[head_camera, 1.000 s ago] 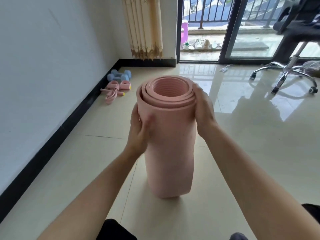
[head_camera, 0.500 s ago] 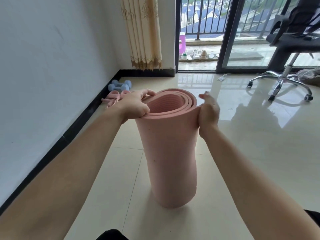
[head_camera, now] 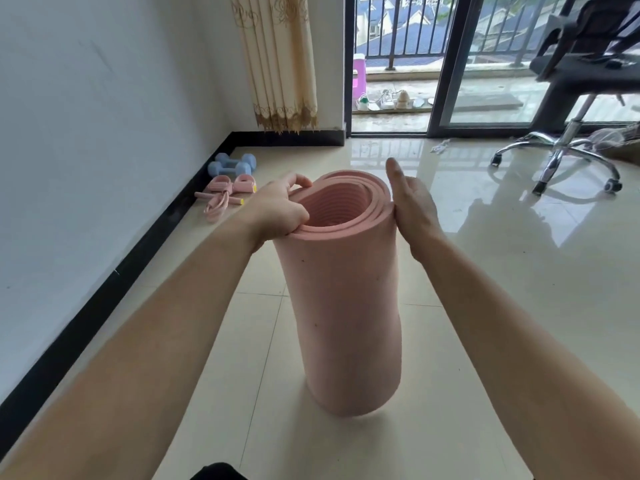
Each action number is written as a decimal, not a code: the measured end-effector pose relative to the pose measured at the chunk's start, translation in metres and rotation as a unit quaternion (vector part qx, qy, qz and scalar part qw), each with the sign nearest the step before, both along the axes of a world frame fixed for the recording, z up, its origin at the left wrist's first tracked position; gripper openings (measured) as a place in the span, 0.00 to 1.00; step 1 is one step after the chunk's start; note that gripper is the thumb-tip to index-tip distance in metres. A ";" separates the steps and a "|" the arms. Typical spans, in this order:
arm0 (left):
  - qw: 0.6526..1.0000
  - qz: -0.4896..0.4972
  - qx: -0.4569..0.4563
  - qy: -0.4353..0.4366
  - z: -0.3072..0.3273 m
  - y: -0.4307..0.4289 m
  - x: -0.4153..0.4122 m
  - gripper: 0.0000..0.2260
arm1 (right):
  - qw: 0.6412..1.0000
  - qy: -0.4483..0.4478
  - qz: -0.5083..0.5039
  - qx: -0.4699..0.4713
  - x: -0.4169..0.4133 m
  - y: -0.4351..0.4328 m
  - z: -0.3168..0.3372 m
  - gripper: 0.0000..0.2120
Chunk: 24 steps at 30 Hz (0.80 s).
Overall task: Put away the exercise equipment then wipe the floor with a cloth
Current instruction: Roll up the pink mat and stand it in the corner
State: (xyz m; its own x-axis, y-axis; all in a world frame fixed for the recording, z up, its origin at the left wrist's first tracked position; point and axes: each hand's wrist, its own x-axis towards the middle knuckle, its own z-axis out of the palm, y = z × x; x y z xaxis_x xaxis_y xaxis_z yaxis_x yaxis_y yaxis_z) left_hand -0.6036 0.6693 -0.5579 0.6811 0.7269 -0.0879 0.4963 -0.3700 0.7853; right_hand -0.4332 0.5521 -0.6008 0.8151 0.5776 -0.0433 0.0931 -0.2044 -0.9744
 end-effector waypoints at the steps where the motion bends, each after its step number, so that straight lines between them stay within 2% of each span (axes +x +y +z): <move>1: 1.000 0.025 0.007 -0.012 -0.004 0.000 0.002 0.23 | 0.999 -0.030 -0.018 -0.035 0.000 -0.007 0.001 0.37; 4: 0.995 0.091 0.010 -0.043 -0.012 0.004 0.010 0.19 | 0.992 -0.077 -0.079 -0.065 -0.010 -0.031 0.000 0.37; 6: 0.991 0.125 0.028 -0.048 -0.015 0.007 0.014 0.18 | 0.996 -0.042 -0.068 -0.050 -0.022 -0.040 -0.008 0.39; 8: 0.986 0.148 0.048 -0.055 -0.019 0.012 0.019 0.18 | 0.999 0.013 -0.041 -0.002 -0.034 -0.040 -0.013 0.46; 10: 0.984 0.162 0.058 -0.050 -0.022 0.019 0.026 0.21 | 0.999 0.024 -0.023 0.015 -0.040 -0.033 -0.015 0.52; 12: 0.983 0.172 0.060 -0.036 -0.023 0.024 0.029 0.24 | 1.000 0.000 0.004 -0.009 -0.041 -0.026 -0.013 0.56; 15: 0.980 0.187 0.058 -0.034 -0.027 0.027 0.033 0.23 | 0.996 -0.018 0.041 -0.076 -0.026 -0.011 -0.009 0.60; 17: 0.981 0.189 0.041 -0.024 -0.027 0.025 0.039 0.24 | 0.988 -0.027 0.069 -0.136 -0.014 -0.002 -0.001 0.52; 20: 0.980 0.191 0.048 0.008 -0.026 0.016 0.046 0.27 | 0.969 -0.048 0.109 -0.218 -0.001 0.007 0.006 0.45; 22: 0.974 0.180 0.086 0.112 -0.024 0.005 0.046 0.29 | 0.953 -0.046 0.144 -0.264 0.002 0.007 0.012 0.35; 24: 0.960 0.154 0.103 0.210 -0.018 -0.006 0.043 0.30 | 0.939 0.022 0.185 -0.289 0.001 -0.002 0.023 0.27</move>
State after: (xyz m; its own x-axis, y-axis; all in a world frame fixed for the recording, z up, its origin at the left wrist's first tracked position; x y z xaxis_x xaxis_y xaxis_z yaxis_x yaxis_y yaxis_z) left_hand -0.5604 0.6633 -0.5763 0.3663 0.9199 -0.1397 0.8643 -0.2808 0.4172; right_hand -0.4321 0.5501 -0.5780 0.5524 0.6911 -0.4661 0.2236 -0.6614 -0.7159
